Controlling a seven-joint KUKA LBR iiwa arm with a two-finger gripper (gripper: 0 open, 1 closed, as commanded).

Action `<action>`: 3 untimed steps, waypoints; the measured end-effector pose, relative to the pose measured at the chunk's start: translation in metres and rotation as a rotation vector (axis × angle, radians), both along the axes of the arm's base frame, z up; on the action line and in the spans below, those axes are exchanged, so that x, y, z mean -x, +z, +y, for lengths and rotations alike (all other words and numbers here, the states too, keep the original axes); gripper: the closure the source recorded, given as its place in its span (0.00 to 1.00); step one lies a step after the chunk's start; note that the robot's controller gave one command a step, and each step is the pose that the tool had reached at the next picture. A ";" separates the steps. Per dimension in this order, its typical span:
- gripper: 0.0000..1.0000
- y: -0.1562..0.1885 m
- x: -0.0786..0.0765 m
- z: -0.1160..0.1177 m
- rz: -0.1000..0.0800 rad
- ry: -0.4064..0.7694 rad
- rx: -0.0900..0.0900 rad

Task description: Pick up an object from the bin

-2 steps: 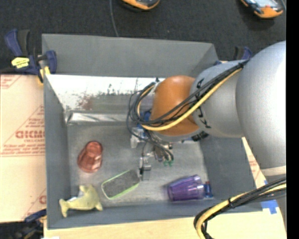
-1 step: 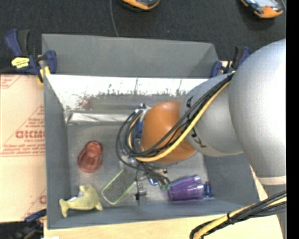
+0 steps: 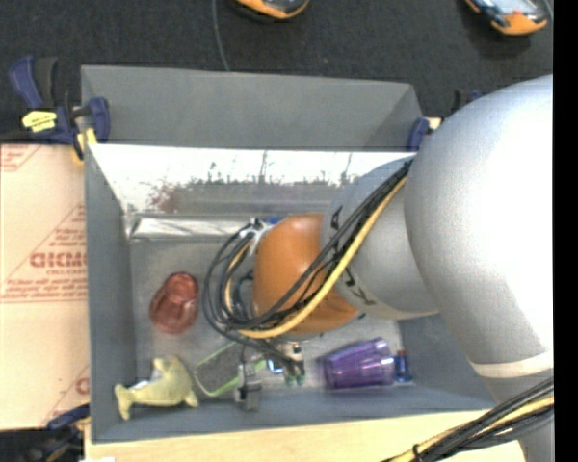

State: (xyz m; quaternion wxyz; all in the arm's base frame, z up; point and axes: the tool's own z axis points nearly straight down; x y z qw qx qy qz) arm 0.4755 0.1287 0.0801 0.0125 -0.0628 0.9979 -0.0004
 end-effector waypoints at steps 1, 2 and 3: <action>0.00 -0.007 -0.009 -0.068 0.010 0.305 0.006; 0.00 -0.006 -0.009 -0.118 0.014 0.303 0.008; 0.00 0.042 -0.004 -0.037 0.012 0.113 0.003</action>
Offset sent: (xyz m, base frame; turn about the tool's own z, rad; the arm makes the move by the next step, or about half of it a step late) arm 0.0069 -0.0623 0.0003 -0.0678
